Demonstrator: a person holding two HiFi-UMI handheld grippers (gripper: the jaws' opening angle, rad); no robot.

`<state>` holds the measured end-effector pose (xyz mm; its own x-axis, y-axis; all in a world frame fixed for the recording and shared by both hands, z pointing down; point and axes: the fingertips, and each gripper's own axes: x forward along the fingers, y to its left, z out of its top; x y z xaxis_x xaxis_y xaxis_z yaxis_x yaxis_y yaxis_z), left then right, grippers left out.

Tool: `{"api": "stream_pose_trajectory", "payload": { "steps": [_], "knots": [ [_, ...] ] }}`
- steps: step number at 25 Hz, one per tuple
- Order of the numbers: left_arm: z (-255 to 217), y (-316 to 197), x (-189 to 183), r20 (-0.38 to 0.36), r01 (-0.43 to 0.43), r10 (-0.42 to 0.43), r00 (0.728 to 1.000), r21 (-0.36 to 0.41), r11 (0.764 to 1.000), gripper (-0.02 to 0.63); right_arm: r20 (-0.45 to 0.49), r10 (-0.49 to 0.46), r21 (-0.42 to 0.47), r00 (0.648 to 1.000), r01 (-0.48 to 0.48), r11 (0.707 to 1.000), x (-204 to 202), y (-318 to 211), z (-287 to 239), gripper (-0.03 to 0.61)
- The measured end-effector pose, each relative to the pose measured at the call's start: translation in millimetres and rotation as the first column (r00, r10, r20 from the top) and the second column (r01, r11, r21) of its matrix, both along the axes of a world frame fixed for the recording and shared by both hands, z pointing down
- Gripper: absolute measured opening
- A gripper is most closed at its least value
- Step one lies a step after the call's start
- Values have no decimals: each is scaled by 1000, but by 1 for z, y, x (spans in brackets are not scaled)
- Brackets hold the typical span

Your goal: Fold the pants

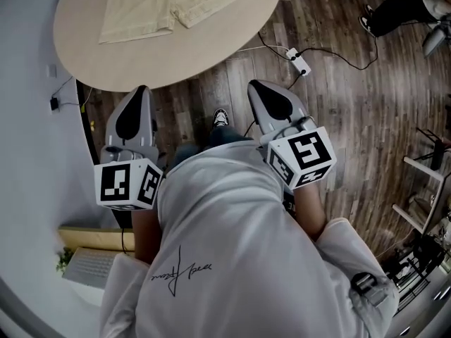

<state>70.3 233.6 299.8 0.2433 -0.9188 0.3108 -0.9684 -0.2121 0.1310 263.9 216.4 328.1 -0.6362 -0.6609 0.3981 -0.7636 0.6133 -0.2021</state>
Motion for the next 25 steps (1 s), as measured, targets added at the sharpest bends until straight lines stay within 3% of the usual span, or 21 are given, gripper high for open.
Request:
{"api": "stream_pose_trajectory", "payload": {
  "steps": [10, 25],
  "knots": [
    [1, -24, -14, 11, 34, -34, 999, -7, 999, 40, -6, -26, -16, 1000, 26, 1000, -7, -30, 8, -14],
    [-15, -118, -80, 10, -65, 64, 998, 42, 997, 40, -48, 34, -9, 998, -34, 999, -62, -89, 0, -14]
  ]
}}
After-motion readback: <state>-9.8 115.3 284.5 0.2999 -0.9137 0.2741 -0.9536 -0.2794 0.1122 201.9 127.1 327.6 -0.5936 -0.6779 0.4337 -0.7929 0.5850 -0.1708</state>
